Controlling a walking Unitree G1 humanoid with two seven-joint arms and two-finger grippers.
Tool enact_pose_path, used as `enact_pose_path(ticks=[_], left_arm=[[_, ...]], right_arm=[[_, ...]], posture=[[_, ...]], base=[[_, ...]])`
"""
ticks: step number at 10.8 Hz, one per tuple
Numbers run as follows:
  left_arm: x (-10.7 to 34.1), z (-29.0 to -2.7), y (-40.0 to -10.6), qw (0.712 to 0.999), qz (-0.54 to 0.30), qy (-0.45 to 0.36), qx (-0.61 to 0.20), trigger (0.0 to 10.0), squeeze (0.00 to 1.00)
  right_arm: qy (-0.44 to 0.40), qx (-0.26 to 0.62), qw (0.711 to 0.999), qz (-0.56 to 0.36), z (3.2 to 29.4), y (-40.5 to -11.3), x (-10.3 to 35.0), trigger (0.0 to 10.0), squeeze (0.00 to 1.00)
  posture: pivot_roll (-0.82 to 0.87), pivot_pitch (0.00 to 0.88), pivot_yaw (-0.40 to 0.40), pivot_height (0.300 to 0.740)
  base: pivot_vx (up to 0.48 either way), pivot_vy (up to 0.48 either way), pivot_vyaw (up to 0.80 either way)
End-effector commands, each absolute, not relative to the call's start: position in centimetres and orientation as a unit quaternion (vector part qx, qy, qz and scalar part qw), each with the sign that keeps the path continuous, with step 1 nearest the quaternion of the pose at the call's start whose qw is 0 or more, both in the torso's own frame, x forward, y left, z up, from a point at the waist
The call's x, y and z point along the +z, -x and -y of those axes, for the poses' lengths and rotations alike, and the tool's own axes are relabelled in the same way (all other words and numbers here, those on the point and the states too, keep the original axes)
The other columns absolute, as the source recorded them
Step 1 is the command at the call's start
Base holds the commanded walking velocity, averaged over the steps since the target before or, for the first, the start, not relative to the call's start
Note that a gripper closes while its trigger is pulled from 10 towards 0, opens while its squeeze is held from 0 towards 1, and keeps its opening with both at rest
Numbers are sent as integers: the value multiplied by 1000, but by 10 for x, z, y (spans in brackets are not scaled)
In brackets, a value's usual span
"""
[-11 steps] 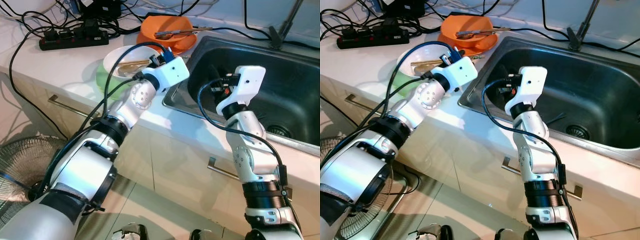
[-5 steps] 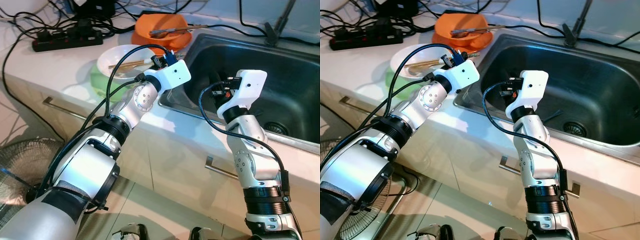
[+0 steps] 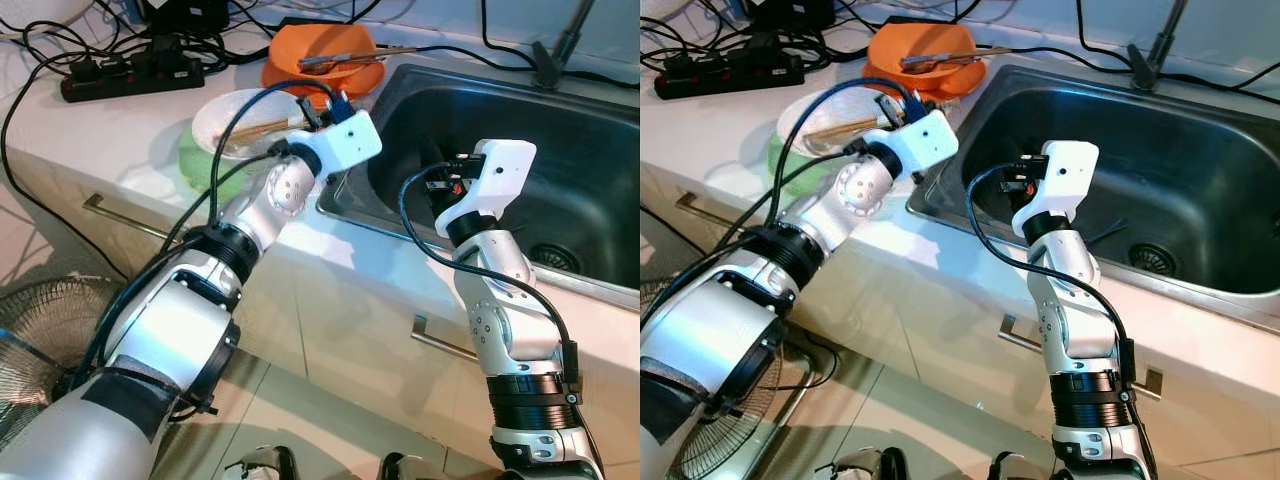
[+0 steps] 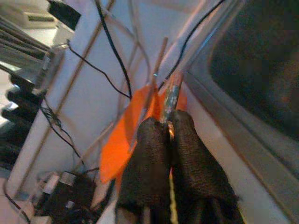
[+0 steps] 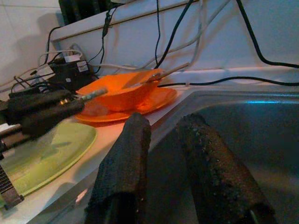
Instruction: Kitchen organization
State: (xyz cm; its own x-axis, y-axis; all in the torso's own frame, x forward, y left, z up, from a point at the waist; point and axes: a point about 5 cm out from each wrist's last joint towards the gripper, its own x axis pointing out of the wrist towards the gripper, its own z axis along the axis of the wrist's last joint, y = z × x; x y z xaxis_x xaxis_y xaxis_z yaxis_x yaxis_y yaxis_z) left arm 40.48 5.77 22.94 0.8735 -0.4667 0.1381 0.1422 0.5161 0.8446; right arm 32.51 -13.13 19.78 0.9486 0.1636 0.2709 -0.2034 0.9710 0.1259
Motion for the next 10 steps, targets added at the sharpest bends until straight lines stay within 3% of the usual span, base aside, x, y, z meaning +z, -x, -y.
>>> enact_pose_path(ticks=[1, 3, 4, 8, 10], left_arm=[[239, -59, -407, 855, 188, -452, -170, 0, 0], [249, -62, -407, 874, 195, -410, -172, 0, 0], [253, -63, -406, 888, 194, -375, -181, 10000, 0], [276, -74, -402, 917, 206, -267, -212, 10000, 0], [288, -77, -398, 918, 216, -242, -230, 10000, 0]], right_arm=[[-76, 91, 984, 133, 132, -325, 201, 10000, 0], [-74, 94, 984, 133, 131, -327, 201, 10000, 0], [-74, 96, 984, 133, 130, -328, 202, 10000, 0], [-73, 99, 983, 134, 130, -331, 203, 10000, 0], [-72, 100, 983, 135, 129, -333, 204, 10000, 0]], posture=[[-63, 106, 63, 740], [-53, 103, 56, 740], [-48, 103, 53, 740], [-31, 98, 44, 740], [-24, 90, 41, 740]], base=[[0, 0, 0], [0, 0, 0], [0, 0, 0], [0, 0, 0], [0, 0, 0]])
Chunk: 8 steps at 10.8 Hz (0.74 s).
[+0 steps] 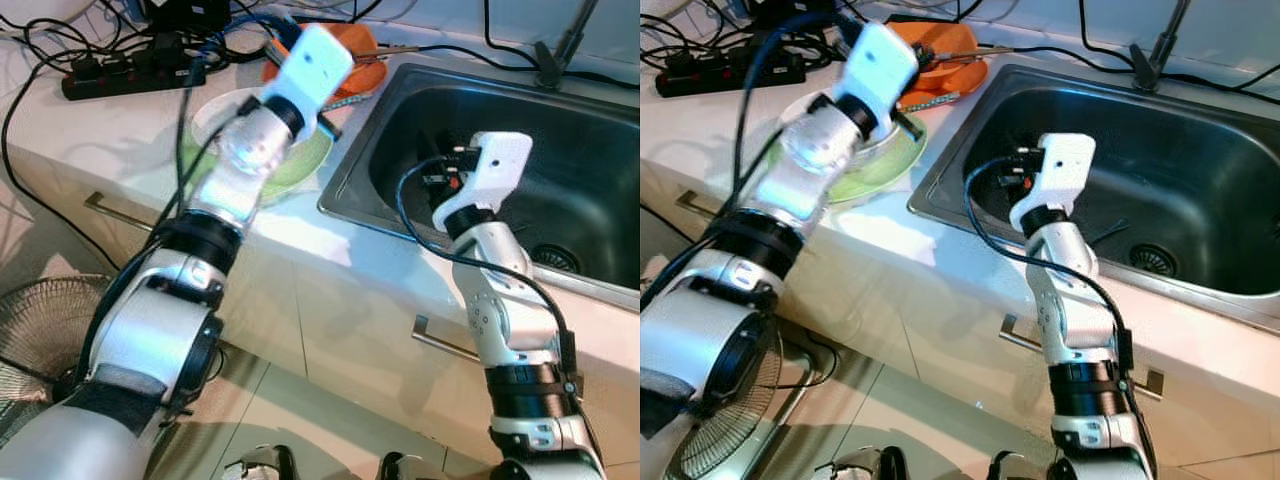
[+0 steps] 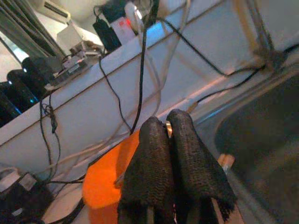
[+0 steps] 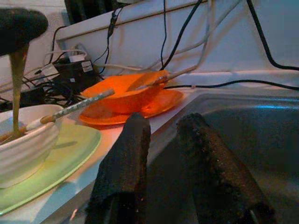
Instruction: Kitchen organization
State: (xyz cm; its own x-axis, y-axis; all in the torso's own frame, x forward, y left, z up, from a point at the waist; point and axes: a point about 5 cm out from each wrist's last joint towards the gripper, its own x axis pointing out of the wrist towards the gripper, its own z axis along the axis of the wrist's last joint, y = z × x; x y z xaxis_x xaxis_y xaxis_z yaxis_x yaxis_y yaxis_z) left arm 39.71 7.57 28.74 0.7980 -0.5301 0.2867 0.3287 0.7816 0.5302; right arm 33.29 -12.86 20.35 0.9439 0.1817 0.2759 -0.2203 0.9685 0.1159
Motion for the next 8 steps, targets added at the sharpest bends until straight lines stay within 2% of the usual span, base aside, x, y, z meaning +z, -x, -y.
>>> enact_pose_path(ticks=[1, 4, 8], left_arm=[[295, -79, -394, 919, 223, -218, -241, 10000, 0], [318, -88, -381, 920, 240, -168, -259, 10000, 0], [344, -87, -361, 915, 265, -48, -301, 10000, 0]], right_arm=[[-72, 100, 983, 136, 130, -335, 205, 10000, 0], [-71, 102, 983, 138, 129, -338, 205, 10000, 0], [-71, 101, 982, 142, 130, -342, 206, 10000, 0]], posture=[[-20, 87, 41, 740], [-8, 66, 42, 740], [6, 48, 42, 740]], base=[[0, 0, 0], [0, 0, 0], [0, 0, 0]])
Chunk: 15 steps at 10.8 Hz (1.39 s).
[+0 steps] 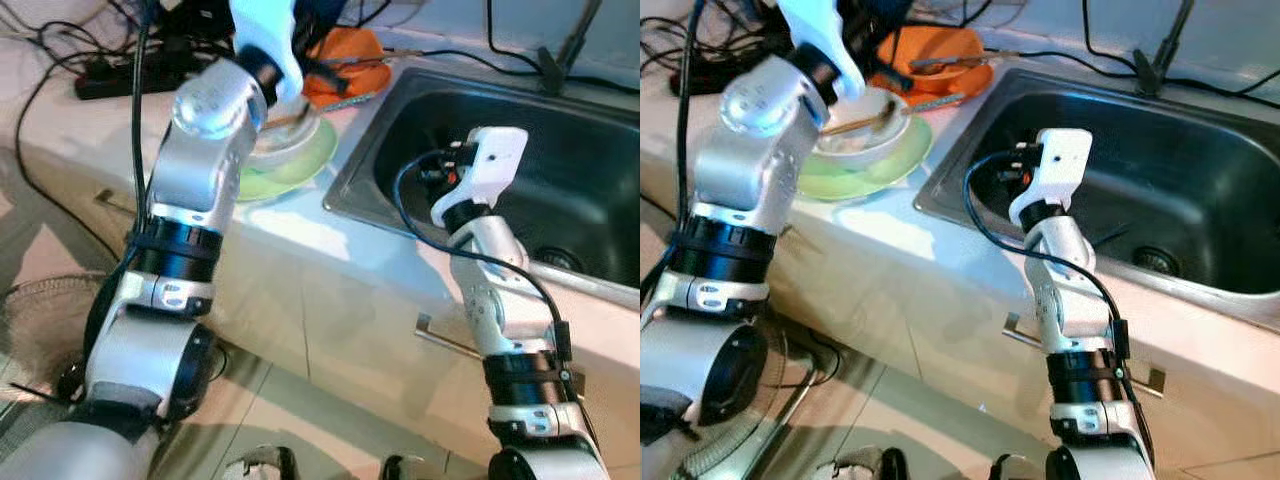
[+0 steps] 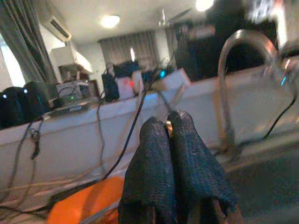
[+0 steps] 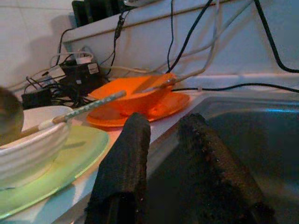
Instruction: Kitchen organization
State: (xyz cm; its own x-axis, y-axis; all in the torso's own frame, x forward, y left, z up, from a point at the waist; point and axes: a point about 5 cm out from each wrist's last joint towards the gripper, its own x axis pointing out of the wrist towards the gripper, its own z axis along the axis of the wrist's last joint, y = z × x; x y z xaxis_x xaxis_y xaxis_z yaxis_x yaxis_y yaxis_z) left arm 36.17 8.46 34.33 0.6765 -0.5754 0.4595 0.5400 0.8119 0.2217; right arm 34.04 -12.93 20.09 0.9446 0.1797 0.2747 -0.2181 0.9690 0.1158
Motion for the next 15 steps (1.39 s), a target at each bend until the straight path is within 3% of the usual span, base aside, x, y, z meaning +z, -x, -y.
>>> enact_pose_path(ticks=[1, 6, 7, 9, 12, 13, 15], left_arm=[[348, -87, -358, 910, 271, -19, -312, 10000, 0], [338, -81, -354, 891, 255, 125, -355, 10000, 0], [325, -74, -356, 888, 232, 151, -368, 10000, 0], [310, -67, -356, 881, 205, 185, -384, 10000, 0], [303, -65, -356, 878, 190, 199, -391, 10000, 0], [300, -65, -357, 880, 185, 195, -392, 10000, 0], [299, -64, -357, 880, 182, 192, -394, 10000, 0]], right_arm=[[-70, 100, 982, 142, 130, -342, 206, 10000, 0], [-29, 55, 984, 167, 166, -347, 219, 10000, 0], [-12, 51, 982, 179, 177, -347, 227, 10000, 1000], [-4, 72, 976, 207, 187, -343, 246, 10000, 1000], [31, 215, 949, 227, 170, -325, 253, 10000, 1000], [47, 257, 941, 215, 166, -320, 248, 10000, 0], [62, 316, 927, 195, 156, -310, 239, 10000, 0]], posture=[[7, 46, 42, 740], [-12, 53, 55, 740], [-25, 56, 59, 740], [-30, 60, 65, 740], [-32, 66, 86, 740], [-34, 67, 90, 740], [-36, 65, 94, 740]], base=[[0, 0, 0], [0, 0, 0], [0, 0, 0], [0, 0, 0], [0, 0, 0], [0, 0, 0], [0, 0, 0]])
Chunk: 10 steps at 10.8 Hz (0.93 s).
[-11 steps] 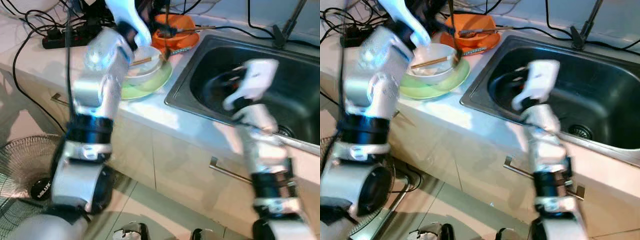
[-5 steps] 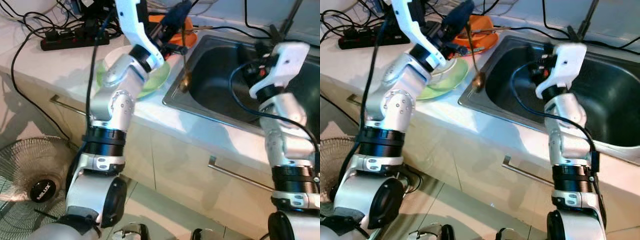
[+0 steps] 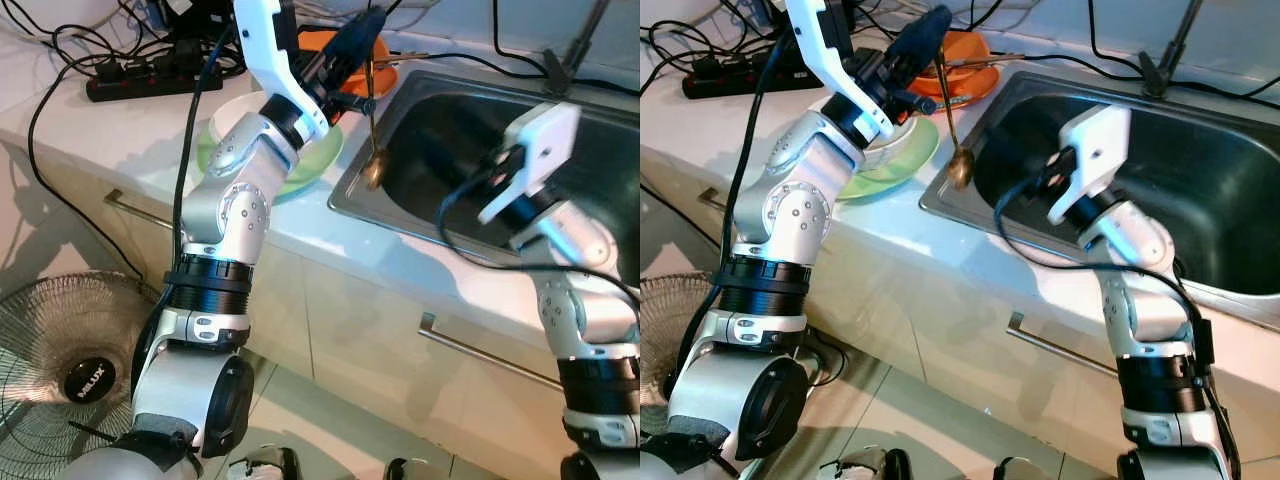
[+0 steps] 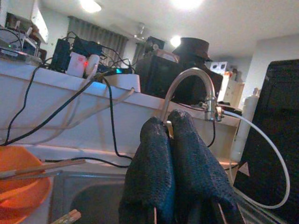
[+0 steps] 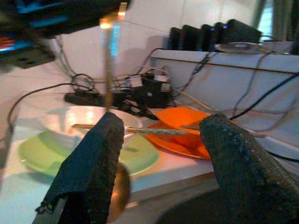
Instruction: Kitchen organization
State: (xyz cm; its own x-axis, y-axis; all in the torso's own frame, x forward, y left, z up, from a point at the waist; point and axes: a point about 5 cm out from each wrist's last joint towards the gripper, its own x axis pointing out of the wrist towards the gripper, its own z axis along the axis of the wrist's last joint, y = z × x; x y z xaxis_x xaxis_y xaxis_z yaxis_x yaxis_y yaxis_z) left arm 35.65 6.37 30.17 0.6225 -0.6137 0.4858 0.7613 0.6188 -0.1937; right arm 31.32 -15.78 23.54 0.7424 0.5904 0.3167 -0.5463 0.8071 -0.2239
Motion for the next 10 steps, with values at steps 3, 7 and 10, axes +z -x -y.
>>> enact_pose_path(ticks=[3, 7, 10], left_arm=[[298, -59, -355, 875, 177, 191, -408, 10000, 0], [292, -40, -347, 860, 163, 199, -441, 10000, 0], [292, -35, -344, 854, 161, 200, -452, 10000, 0]], right_arm=[[59, 330, 923, 191, 146, -311, 235, 10000, 0], [50, 355, 917, 176, 128, -309, 225, 10000, 0], [64, 357, 918, 162, 120, -312, 216, 10000, 0]], posture=[[-31, 54, 96, 740], [-26, 41, 97, 740], [-19, 35, 97, 740]], base=[[0, 0, 0], [0, 0, 0], [0, 0, 0]])
